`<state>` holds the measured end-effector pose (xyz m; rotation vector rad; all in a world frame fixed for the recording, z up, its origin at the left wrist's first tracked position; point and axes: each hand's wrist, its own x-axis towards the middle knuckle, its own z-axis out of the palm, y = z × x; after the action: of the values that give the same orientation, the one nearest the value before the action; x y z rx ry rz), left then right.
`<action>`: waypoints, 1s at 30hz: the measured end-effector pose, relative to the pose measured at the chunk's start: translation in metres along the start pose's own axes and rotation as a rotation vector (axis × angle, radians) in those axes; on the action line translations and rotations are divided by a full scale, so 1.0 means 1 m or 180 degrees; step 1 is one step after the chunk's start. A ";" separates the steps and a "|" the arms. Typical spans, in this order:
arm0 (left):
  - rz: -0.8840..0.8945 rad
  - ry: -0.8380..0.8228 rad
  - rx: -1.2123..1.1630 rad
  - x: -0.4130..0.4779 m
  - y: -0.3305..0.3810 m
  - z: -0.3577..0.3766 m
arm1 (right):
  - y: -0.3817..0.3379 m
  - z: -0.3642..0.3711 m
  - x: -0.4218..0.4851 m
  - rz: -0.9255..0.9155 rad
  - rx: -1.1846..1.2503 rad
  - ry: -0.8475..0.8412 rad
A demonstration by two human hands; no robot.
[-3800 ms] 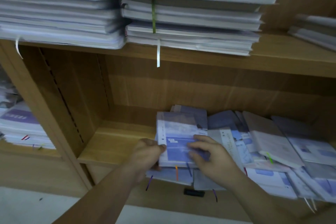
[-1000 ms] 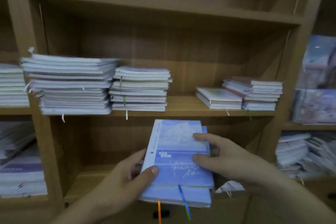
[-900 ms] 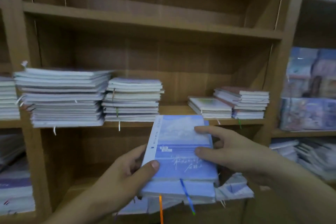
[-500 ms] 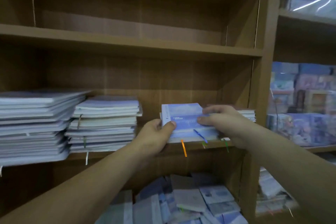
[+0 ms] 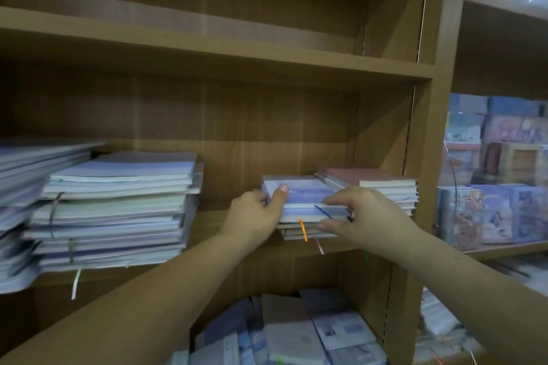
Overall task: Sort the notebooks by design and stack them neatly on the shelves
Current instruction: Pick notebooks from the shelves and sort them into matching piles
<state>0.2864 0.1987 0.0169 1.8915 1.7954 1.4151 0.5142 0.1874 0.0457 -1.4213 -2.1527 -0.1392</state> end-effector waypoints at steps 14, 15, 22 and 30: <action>0.0569 0.0037 0.0444 -0.013 -0.010 0.012 | -0.012 0.035 -0.001 -0.0426 -0.0816 0.1171; 0.0594 -0.0032 0.0269 -0.020 -0.014 0.010 | -0.018 0.039 -0.010 -0.0548 -0.0711 0.1379; 0.0701 0.0253 -0.0489 -0.130 -0.087 -0.013 | -0.070 0.103 -0.064 -0.0242 0.0010 0.0225; -0.1434 -0.0388 0.0225 -0.211 -0.248 -0.031 | -0.102 0.226 -0.092 0.0165 0.0597 -0.1437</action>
<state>0.1324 0.0693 -0.2416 1.4351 2.0608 1.0679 0.3634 0.1527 -0.1693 -1.5019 -2.3993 0.4320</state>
